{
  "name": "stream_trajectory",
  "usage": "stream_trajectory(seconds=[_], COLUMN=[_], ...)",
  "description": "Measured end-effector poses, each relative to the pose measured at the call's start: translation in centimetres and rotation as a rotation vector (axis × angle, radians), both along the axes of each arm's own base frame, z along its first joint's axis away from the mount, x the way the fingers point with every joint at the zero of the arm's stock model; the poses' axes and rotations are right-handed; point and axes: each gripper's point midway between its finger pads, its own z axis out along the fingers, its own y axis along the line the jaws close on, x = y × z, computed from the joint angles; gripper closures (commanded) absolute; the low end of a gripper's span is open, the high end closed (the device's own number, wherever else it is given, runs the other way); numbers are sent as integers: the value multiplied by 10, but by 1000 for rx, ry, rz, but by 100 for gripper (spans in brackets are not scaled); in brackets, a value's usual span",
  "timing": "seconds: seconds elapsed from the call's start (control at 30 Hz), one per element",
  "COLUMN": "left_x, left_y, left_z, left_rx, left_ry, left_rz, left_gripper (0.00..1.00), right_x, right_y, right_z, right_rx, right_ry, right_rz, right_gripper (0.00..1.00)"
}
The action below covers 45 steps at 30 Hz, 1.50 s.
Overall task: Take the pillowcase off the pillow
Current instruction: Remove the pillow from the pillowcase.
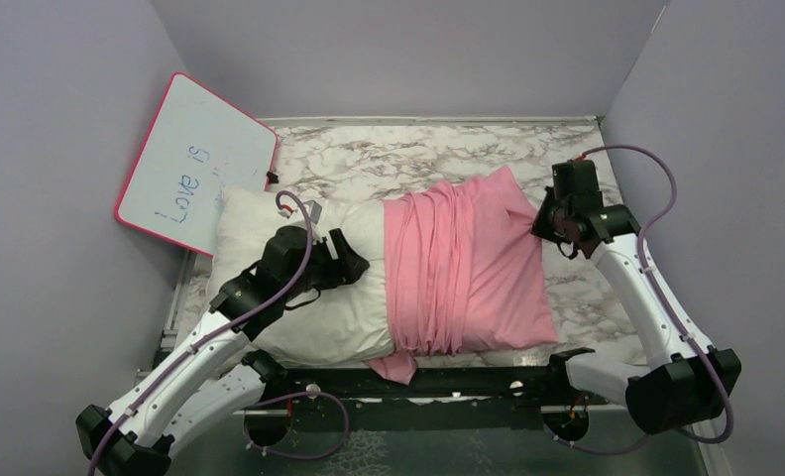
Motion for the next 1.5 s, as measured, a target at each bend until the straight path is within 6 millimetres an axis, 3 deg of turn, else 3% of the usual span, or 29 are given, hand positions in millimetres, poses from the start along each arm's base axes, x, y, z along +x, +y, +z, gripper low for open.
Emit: stream_trajectory(seconds=[0.1, 0.2, 0.23, 0.47, 0.63, 0.77, 0.87, 0.97, 1.0, 1.1, 1.23, 1.33, 1.5], left_x=[0, 0, -1, -6, -8, -7, -8, -9, -10, -10, -7, -4, 4], left_y=[0, 0, 0, 0, 2, 3, 4, 4, 3, 0, -2, -3, 1], left_z=[1, 1, 1, 5, 8, 8, 11, 15, 16, 15, 11, 7, -12], left_rx=[-2, 3, 2, -23, -41, -73, -106, -123, -126, -117, -93, -84, -87], left_ry=[-4, -8, -8, -28, -42, -43, -46, -51, -52, -47, -39, -33, 1], left_rz=[-1, -6, -10, -23, -17, 17, 38, 38, 33, 12, 1, 4, 85], left_gripper=[28, 28, 28, 26, 26, 25, 23, 22, 22, 22, 24, 30, 31], right_x=[-2, -11, -17, -53, -60, -55, -45, -39, -36, -30, -19, -6, 11], right_y=[17, 38, 42, 51, 44, 48, 54, 63, 66, 66, 40, 19, -17], right_z=[-3, -6, -9, -32, -46, -61, -71, -72, -71, -67, -52, -20, 43], right_rx=[81, 177, 204, 275, 249, 258, 278, 318, 327, 335, 233, 155, 45], right_ry=[21, 29, 39, 82, 103, 159, 175, 152, 139, 111, 48, -61, -249], right_rz=[73, 159, 179, 223, 198, 191, 204, 238, 245, 222, 97, 18, -117], right_gripper=[68, 34, 27, 7, 6, 8, 34, 75, 83, 87, 90, 91, 94])
